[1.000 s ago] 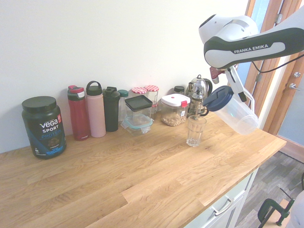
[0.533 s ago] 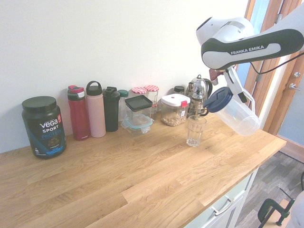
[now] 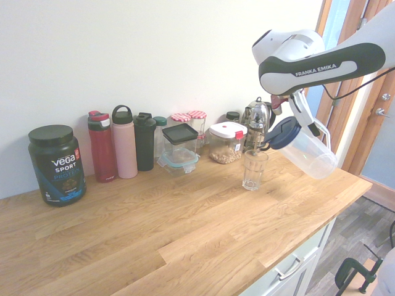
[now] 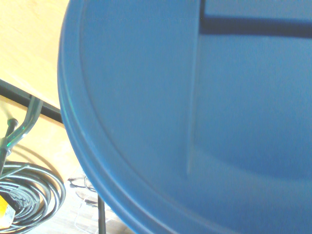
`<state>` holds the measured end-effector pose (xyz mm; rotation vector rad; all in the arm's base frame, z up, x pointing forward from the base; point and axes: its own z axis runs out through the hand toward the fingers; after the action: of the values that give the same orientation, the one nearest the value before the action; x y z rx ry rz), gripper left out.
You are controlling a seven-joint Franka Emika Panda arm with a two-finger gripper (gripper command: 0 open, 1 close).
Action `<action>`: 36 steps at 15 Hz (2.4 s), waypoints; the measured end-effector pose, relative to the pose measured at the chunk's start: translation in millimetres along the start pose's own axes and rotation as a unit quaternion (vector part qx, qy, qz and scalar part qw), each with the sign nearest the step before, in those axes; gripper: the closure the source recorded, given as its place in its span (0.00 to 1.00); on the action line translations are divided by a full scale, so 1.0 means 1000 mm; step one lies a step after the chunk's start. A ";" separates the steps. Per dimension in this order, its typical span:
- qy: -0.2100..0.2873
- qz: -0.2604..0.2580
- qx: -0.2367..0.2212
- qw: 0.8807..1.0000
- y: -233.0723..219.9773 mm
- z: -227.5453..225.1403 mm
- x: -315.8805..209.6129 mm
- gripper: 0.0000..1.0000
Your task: Pour me some water
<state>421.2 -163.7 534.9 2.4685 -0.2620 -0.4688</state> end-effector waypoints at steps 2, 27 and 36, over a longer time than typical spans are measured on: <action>-0.001 0.000 0.000 1.000 -0.001 0.001 0.002 1.00; 0.152 0.231 0.362 0.890 0.005 0.108 -0.093 1.00; 0.223 0.317 0.383 0.838 -0.112 -0.011 -0.159 1.00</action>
<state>288.6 -22.3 518.8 2.8886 -1.2092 0.6180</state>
